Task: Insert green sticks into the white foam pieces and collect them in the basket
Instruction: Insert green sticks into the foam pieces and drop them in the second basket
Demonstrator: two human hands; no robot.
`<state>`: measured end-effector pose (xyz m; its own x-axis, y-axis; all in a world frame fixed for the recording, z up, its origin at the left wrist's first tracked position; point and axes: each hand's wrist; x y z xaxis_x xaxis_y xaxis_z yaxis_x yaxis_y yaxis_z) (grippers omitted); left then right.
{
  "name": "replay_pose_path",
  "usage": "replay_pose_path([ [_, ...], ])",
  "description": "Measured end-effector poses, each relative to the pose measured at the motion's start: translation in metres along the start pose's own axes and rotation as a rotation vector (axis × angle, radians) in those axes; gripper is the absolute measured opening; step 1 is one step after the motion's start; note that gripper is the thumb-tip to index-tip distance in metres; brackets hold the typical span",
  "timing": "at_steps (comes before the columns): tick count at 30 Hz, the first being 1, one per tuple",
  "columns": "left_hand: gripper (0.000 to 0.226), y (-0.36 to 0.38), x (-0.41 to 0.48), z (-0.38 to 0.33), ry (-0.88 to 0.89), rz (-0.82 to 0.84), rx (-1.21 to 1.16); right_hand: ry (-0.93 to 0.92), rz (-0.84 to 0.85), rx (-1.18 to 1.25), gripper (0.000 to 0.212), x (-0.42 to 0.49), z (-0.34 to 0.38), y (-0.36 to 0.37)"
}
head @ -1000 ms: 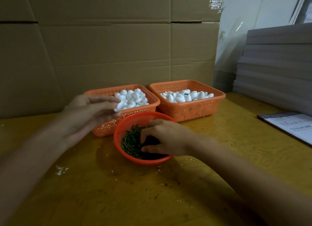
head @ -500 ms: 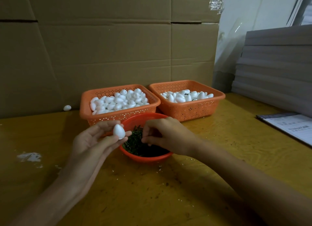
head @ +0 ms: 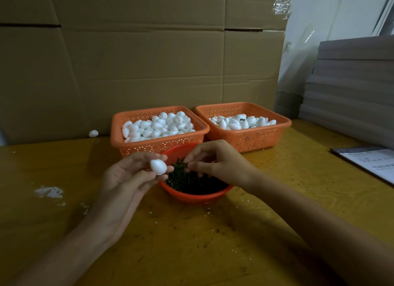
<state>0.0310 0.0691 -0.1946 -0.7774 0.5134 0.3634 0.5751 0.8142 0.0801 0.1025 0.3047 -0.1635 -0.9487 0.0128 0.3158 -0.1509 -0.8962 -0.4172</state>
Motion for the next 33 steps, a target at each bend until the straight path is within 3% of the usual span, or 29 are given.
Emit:
replay_pose_path([
  [11,0.025,0.0017,-0.0011,-0.0025,0.002,-0.014,0.004,0.062,-0.008,0.159,0.011,0.0002,0.0005,-0.0041],
  [24,0.061,-0.0008,-0.0017,0.0016,0.065,-0.014,0.15,0.048,0.012,0.132,0.013,0.0024,-0.004,-0.005],
  [33,0.046,0.0078,-0.0061,0.002,0.199,-0.027,0.375,0.003,0.034,0.086,0.016,0.0023,-0.0047,-0.0039],
])
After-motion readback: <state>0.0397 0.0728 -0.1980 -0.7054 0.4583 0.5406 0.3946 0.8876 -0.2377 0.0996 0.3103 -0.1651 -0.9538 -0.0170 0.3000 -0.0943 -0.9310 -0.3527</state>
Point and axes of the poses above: each hand's wrist, its own x-axis towards the middle knuckle, its own y-axis out of the palm, z = x × y, and after that the axes turned 12 degrees about x, right-handed
